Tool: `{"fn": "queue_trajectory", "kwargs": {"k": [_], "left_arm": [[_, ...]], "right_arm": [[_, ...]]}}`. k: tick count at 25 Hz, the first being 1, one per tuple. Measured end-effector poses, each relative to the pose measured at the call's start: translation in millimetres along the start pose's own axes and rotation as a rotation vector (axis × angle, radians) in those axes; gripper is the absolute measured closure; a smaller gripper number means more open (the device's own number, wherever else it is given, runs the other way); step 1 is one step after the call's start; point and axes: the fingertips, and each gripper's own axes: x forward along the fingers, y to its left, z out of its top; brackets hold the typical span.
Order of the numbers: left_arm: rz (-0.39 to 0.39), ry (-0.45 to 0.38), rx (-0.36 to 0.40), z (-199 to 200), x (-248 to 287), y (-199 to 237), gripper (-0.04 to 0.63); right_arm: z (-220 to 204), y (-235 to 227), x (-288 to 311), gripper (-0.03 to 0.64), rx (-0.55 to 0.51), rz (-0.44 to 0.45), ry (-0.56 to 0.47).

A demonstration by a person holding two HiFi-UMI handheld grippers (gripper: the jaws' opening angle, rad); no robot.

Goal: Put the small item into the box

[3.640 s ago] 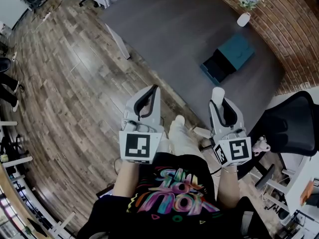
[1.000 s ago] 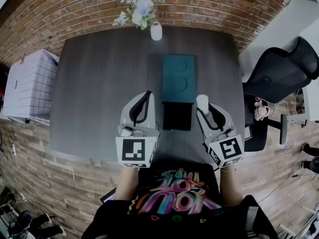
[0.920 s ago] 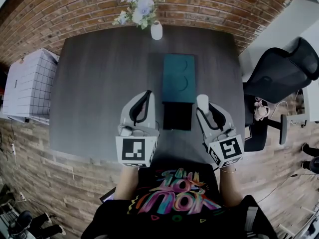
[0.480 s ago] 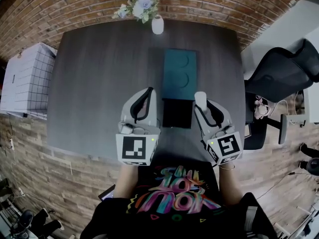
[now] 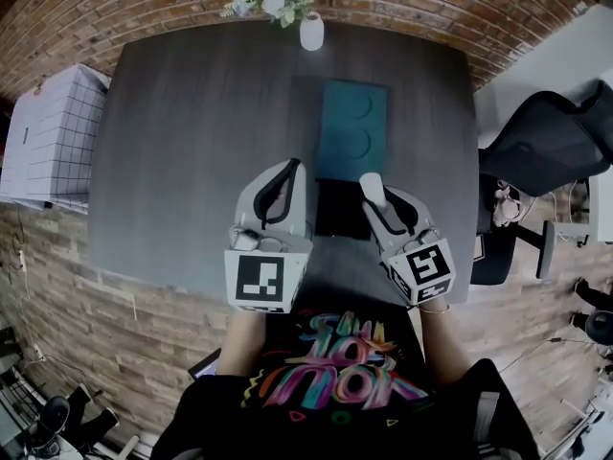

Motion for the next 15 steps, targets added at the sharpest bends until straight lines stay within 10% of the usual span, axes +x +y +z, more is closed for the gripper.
{"fn": "queue_trajectory", "kwargs": {"k": [15], "left_arm": [[0.014, 0.013, -0.013, -9.7, 1.2, 5.5, 0.594]], "right_arm": [[-70.9, 27.6, 42.3, 0.482, -0.052, 0.117, 0.197]]}}
